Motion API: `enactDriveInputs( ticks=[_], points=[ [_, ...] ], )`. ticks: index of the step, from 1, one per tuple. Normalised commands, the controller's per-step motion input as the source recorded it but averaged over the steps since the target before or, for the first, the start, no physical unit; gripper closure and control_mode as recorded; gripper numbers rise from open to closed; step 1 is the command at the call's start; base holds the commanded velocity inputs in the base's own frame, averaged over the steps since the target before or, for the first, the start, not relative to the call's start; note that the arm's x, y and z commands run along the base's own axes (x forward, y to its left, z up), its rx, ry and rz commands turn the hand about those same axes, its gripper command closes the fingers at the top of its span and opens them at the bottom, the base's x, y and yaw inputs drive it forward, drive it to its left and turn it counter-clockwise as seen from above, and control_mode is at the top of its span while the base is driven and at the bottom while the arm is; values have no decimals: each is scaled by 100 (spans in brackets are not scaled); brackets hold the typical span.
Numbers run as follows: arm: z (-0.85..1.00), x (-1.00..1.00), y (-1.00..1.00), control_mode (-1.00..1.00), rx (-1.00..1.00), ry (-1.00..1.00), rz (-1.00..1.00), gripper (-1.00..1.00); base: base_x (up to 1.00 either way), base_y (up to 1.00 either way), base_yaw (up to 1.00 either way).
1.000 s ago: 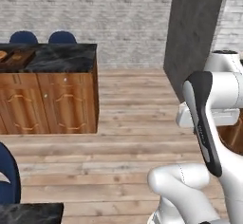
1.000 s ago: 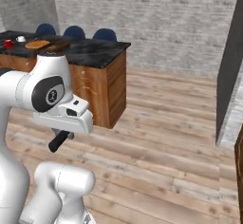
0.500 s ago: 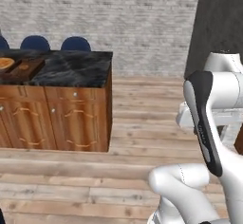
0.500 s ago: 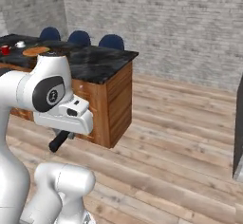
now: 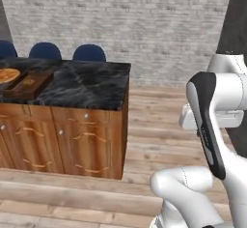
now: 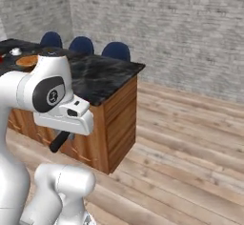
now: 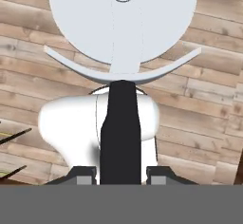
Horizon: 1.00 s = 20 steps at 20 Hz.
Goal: Take the pizza cutter from the drawer on the left and place it on the dining counter for cutting.
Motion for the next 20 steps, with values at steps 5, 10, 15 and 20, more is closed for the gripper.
enactDriveInputs(
  ticks=[5, 10, 15, 20],
  points=[
    [0, 0, 0, 100, 0, 0, 0, 100, 100, 38, 11],
    [0, 0, 0, 100, 0, 0, 0, 100, 100, 67, 1],
    [0, 0, 0, 100, 0, 0, 0, 100, 92, 94, -4],
    [0, 0, 0, 100, 0, 0, 0, 100, 15, 82, -20]
  ],
)
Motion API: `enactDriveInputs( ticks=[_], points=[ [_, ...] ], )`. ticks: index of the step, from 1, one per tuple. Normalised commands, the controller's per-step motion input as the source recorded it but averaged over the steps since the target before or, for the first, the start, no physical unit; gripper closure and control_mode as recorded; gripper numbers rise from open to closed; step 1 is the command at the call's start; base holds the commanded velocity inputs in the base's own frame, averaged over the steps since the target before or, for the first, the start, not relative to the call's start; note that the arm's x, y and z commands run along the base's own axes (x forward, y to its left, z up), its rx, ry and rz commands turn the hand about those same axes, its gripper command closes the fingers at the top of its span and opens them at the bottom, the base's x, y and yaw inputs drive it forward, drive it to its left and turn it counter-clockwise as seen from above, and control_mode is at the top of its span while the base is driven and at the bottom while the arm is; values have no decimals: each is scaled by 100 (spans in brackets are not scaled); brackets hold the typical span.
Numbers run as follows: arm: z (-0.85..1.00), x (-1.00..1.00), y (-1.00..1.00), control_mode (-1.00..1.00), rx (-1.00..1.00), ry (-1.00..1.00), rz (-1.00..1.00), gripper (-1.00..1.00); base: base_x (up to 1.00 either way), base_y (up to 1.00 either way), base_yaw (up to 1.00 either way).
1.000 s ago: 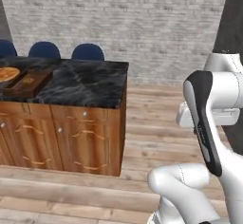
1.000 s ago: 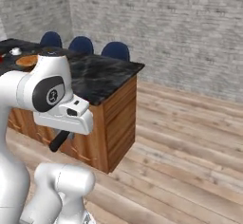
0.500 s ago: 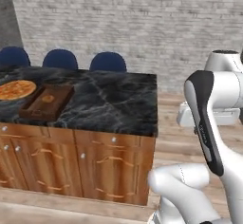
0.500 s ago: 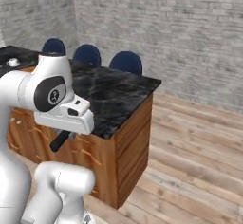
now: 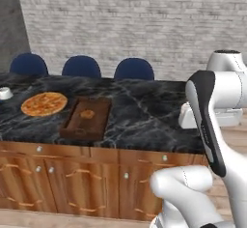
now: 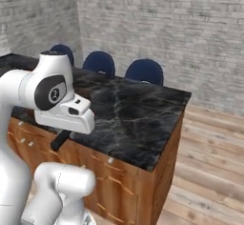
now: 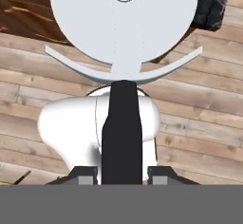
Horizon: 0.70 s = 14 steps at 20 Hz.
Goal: Take the pizza cutter from the drawer on the left and place it on the dining counter for cutting.
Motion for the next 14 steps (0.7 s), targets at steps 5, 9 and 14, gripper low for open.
enactDriveInputs(
  ticks=[5, 9, 14],
  points=[
    [0, 0, 0, 100, 0, 0, 0, 100, 9, 100, -24],
    [0, 0, 0, 100, 0, 0, 0, 100, 6, 100, -30],
    [0, 0, 0, 100, 0, 0, 0, 100, 1, 96, -24]
  ],
)
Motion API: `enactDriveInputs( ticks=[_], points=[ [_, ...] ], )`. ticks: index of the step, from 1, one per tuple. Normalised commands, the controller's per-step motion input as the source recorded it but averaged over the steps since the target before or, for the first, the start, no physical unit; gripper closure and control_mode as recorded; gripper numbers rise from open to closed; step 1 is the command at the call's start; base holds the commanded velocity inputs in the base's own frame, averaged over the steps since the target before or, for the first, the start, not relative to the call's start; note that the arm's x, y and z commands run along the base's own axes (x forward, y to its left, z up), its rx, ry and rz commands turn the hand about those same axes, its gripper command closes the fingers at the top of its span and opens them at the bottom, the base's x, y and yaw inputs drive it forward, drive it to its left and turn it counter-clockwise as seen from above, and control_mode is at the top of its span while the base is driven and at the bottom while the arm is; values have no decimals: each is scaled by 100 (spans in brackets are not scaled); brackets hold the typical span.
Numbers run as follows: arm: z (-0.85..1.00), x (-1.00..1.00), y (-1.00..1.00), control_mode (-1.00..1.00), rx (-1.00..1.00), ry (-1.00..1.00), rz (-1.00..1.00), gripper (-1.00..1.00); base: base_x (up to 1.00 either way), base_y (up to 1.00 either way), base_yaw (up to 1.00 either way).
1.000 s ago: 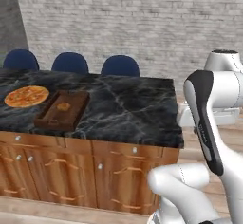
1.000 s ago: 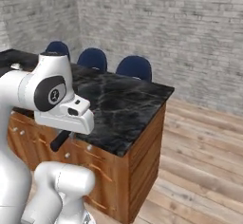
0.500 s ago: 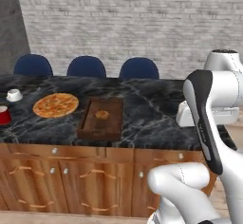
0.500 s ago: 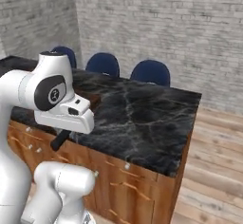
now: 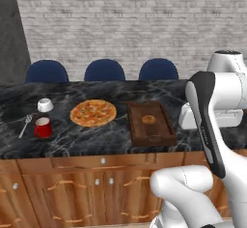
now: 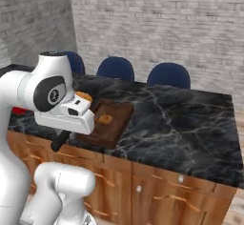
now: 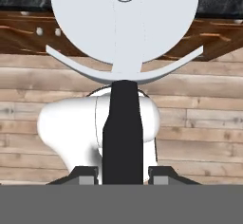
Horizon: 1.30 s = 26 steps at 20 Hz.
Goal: Take the pizza cutter from the drawer on the left and place it on the dining counter for cutting.
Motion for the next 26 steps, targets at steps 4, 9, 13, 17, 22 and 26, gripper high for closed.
enactDriveInputs(
  ticks=[4, 9, 13, 17, 22, 26],
  points=[
    [0, 0, 0, 100, 0, 0, 0, 100, 2, 89, -15],
    [0, 0, 0, 100, 0, 0, 0, 100, 25, 85, -7],
    [0, 0, 0, 100, 0, 0, 0, 100, 37, 46, -1],
    [0, 0, 0, 100, 0, 0, 0, 100, 57, 8, 0],
    [0, 0, 0, 100, 0, 0, 0, 100, 19, 3, -16],
    [0, 0, 0, 100, 0, 0, 0, 100, 15, 37, -21]
  ],
)
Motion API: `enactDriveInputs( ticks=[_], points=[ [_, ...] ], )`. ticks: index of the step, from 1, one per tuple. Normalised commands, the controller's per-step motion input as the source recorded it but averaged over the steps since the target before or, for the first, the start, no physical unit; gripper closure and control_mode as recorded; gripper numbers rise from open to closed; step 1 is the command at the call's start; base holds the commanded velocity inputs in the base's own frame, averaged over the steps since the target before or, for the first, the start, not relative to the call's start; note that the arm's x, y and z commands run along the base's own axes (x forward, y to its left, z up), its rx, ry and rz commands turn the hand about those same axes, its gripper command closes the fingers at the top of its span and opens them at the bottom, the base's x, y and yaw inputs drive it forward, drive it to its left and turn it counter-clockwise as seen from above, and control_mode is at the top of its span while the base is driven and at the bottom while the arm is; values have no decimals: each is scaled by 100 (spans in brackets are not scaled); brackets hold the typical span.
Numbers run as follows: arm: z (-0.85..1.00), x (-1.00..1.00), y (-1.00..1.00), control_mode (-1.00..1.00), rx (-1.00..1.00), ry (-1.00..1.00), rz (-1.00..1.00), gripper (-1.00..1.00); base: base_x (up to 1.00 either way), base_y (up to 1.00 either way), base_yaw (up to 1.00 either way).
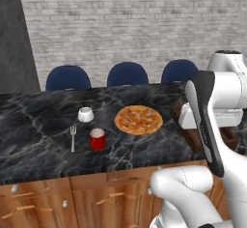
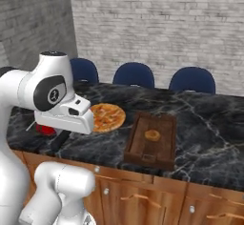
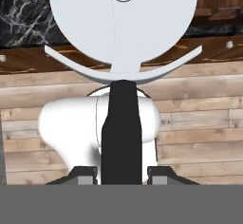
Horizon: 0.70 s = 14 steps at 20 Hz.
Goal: Take the pizza cutter from the drawer on the left and place it on the dining counter for cutting.
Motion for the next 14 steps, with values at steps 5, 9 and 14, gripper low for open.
enactDriveInputs(
  ticks=[5, 9, 14],
  points=[
    [0, 0, 0, 100, 0, 0, 0, 100, 15, 57, -20],
    [0, 0, 0, 100, 0, 0, 0, 100, 35, 25, -11],
    [0, 0, 0, 100, 0, 0, 0, 100, 47, 0, -4]
  ],
)
